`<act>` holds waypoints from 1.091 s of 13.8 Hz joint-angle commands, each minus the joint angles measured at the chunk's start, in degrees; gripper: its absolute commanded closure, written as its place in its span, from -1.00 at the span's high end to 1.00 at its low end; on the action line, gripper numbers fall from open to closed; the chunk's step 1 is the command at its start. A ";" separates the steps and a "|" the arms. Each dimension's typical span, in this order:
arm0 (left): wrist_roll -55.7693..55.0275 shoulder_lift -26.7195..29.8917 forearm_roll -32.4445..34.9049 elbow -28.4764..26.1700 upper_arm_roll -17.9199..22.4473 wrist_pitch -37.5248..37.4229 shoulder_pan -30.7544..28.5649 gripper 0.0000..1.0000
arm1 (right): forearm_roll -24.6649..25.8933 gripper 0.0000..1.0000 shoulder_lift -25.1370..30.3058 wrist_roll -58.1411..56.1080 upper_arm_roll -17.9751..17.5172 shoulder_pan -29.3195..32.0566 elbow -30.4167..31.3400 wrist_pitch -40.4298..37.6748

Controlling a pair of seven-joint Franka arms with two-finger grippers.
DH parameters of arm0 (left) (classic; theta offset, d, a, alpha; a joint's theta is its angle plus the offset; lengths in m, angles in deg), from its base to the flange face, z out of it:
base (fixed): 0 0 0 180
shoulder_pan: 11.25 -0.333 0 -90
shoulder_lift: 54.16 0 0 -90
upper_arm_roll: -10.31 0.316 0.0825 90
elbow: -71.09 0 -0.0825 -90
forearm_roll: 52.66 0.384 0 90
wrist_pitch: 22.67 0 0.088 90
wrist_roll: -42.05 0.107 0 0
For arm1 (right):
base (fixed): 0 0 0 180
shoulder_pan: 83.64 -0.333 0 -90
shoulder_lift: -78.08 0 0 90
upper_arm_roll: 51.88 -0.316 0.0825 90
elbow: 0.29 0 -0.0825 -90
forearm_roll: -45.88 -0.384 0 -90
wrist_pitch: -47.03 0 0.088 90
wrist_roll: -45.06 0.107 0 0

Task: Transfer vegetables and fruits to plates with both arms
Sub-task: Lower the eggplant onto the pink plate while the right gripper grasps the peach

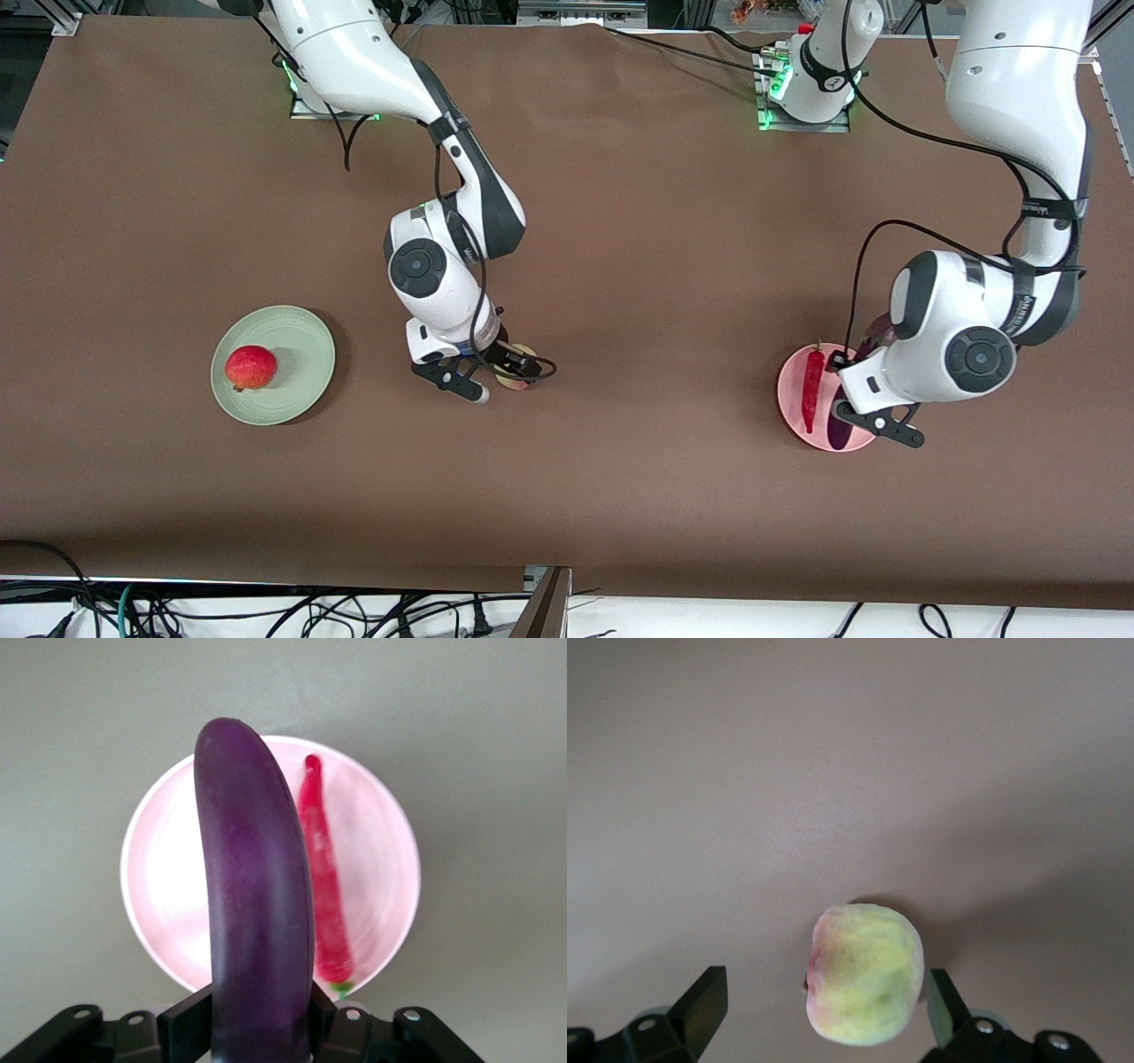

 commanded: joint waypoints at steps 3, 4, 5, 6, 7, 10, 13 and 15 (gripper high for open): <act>9.26 -2.27 0.75 -0.39 -0.94 2.96 -1.52 -0.87 | 0.80 1.00 -3.25 1.53 0.09 -0.63 -0.83 2.21; 10.23 -2.36 0.74 -0.39 -0.94 3.48 -2.30 -0.82 | 0.80 1.00 -3.60 1.53 0.09 -0.72 -0.83 2.29; 11.20 -2.45 0.66 -0.39 -1.20 3.66 -3.09 -0.80 | 0.80 1.00 -4.12 1.62 0.09 -0.72 -0.83 2.29; 12.17 -2.97 0.57 -0.30 -1.20 4.10 -3.19 -0.65 | 0.72 1.00 -4.65 1.62 0.01 -0.90 -0.83 2.56; 13.22 -3.24 0.57 -0.39 -1.20 5.23 -2.93 -0.63 | 0.71 1.00 -5.09 1.62 0.09 -1.60 -0.83 3.34; 13.49 -3.85 0.57 -0.30 -1.20 5.42 -2.84 0.99 | 0.80 0.17 -5.80 1.35 0.00 -1.87 -0.83 4.49; 13.49 -3.86 0.57 -0.30 -1.20 5.42 -2.75 1.00 | 1.07 -0.80 -4.23 0.12 0.44 -1.34 -0.83 2.57; 13.58 -3.77 0.57 -0.21 -1.29 5.42 -2.75 1.00 | 1.07 -0.80 -1.68 -3.72 2.80 -0.99 -0.92 -6.80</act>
